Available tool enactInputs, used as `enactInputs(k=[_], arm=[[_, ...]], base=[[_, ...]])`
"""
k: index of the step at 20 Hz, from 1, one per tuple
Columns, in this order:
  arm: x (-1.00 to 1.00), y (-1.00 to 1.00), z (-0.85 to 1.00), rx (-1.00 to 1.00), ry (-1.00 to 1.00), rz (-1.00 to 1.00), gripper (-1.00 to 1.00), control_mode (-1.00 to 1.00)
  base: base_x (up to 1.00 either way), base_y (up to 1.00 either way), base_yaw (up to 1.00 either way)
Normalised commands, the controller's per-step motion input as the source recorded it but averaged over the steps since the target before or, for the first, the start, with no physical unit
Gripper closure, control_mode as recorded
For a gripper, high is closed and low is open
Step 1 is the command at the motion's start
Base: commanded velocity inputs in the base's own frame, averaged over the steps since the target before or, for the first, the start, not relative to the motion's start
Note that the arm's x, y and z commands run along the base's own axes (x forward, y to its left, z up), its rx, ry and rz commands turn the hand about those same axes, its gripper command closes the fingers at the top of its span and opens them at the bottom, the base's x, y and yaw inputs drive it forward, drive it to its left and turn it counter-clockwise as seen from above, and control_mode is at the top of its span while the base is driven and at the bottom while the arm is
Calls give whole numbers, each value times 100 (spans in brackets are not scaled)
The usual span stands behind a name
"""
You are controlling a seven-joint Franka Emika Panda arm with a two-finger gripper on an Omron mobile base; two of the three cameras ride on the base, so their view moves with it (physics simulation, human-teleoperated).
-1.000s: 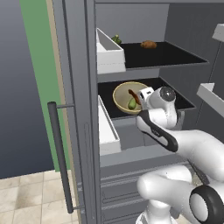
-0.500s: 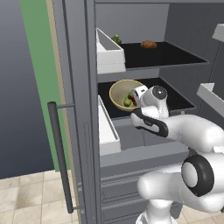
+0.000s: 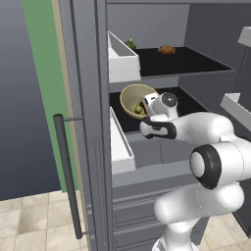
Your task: Pick the chicken drumstick and cucumber from their plates and place them in the bowl. Then put the bowl in the fridge.
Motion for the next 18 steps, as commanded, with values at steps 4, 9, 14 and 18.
enactInputs(k=[4,9,14,18], arm=[[44,5,-8,0,0,0,100,-100],[49,2,-1,0,0,0,100,-100],[46,3,-1,0,0,0,100,-100],[33,5,-4,0,0,0,100,-100]], base=[[0,0,0],[0,0,0],[0,0,0],[0,0,0]])
